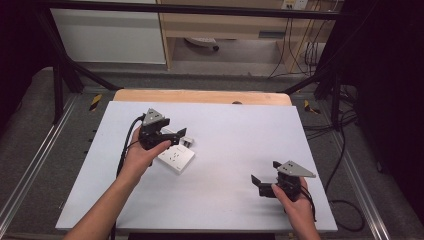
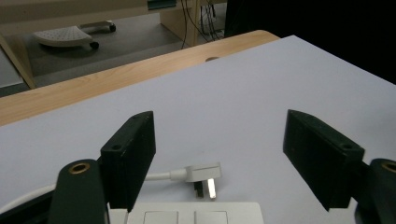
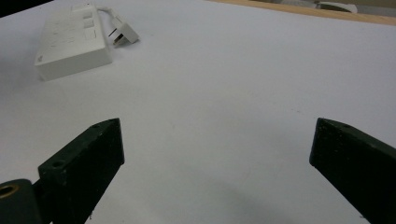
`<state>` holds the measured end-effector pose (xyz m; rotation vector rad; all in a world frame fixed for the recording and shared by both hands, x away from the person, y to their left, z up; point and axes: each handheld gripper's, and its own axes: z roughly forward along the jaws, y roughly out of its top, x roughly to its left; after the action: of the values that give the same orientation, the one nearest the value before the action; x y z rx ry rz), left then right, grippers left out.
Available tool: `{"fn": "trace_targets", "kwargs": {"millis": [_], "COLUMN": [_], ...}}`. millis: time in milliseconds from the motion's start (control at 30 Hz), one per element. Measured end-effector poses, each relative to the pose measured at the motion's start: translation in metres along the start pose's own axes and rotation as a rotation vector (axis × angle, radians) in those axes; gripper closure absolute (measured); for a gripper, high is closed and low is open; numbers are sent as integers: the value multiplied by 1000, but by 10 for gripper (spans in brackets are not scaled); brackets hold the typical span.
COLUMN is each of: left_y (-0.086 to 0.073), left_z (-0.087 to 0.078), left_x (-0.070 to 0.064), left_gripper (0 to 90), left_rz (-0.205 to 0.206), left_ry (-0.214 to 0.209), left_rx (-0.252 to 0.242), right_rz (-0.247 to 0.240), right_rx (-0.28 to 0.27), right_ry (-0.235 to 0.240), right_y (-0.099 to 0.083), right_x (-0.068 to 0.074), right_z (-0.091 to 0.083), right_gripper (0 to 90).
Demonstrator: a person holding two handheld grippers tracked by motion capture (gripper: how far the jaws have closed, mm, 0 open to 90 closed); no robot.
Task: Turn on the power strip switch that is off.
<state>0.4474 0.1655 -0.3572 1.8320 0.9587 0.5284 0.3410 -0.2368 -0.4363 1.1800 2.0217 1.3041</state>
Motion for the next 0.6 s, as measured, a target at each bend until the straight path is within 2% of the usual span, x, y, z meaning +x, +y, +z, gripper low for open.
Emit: {"fn": "trace_targets", "kwargs": {"millis": [200, 433, 600], "left_y": [-1, -3, -4], "left_z": [1, 2, 5], "left_x": [8, 14, 15], "left_gripper": [367, 450, 509], "left_rz": [-18, -13, -10], "left_ry": [16, 23, 9], "left_rx": [7, 8, 17], "right_rz": [-1, -1, -3], "right_rx": [0, 2, 1], "right_ry": [1, 1, 0], "right_y": [0, 0, 0], "right_x": [0, 0, 0], "right_z": [0, 0, 0], "right_gripper": [34, 36, 37]}}
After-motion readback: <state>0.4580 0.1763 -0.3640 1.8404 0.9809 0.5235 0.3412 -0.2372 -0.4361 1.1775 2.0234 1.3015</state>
